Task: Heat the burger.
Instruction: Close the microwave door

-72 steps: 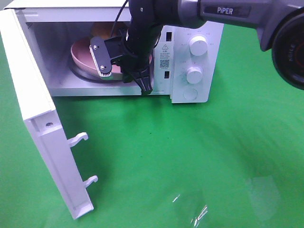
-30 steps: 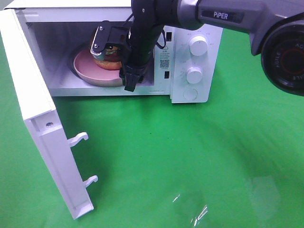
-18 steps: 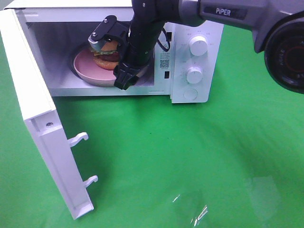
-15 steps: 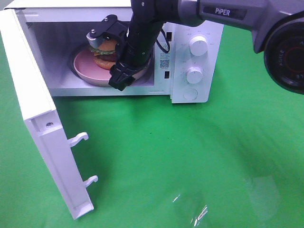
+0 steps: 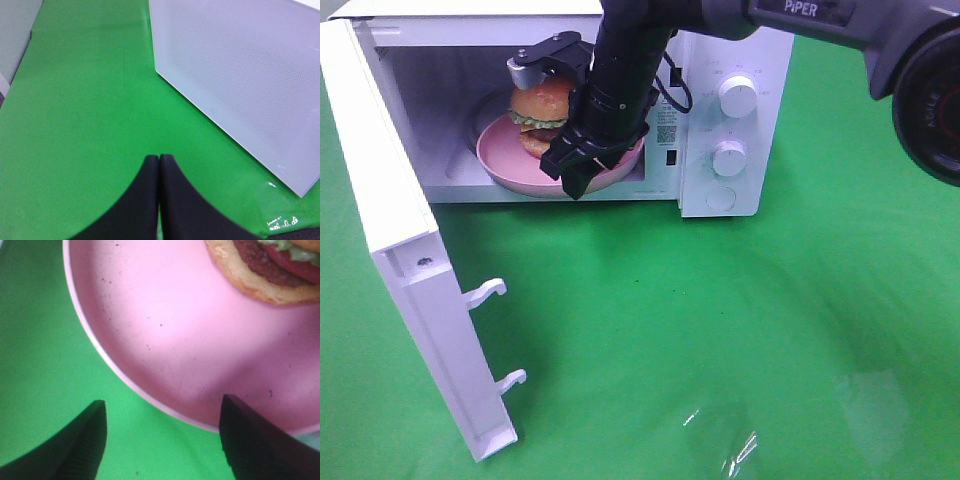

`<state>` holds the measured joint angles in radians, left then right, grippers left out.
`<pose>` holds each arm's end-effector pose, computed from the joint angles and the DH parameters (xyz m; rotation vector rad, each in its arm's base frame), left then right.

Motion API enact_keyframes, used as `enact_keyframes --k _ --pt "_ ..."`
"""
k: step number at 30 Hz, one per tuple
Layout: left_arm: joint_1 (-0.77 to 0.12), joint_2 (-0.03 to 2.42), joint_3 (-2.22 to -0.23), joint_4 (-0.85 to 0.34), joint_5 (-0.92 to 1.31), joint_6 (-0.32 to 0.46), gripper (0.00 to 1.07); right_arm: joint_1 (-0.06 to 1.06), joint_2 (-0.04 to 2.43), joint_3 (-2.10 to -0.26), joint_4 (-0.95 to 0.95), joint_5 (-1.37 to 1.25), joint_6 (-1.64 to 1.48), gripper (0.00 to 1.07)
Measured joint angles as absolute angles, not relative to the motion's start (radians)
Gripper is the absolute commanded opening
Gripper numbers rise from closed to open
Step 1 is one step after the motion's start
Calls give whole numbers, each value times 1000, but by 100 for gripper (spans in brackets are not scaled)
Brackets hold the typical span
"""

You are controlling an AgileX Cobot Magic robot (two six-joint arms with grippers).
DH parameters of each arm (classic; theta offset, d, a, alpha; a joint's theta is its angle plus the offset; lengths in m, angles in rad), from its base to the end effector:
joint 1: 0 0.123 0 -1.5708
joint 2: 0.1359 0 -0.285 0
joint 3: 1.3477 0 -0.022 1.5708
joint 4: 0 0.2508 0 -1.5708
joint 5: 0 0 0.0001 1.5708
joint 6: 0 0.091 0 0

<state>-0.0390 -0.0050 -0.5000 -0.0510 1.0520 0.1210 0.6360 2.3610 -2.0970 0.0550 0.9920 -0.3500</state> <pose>-0.0055 -0.0038 0.2781 0.1644 2.0229 -0.0092 0.4111 0.3087 0.1881 -1.2750 2.4334 0.1507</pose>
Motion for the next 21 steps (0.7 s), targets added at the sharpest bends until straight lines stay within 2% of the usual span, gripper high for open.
enact_keyframes --k 7,21 --pt "-39 -5 -500 -51 1052 121 0 633 2325 -2097 113 1158 -345 62" --pt "-39 -5 -500 -51 1052 121 0 633 2300 -2097 167 1213 -228 60"
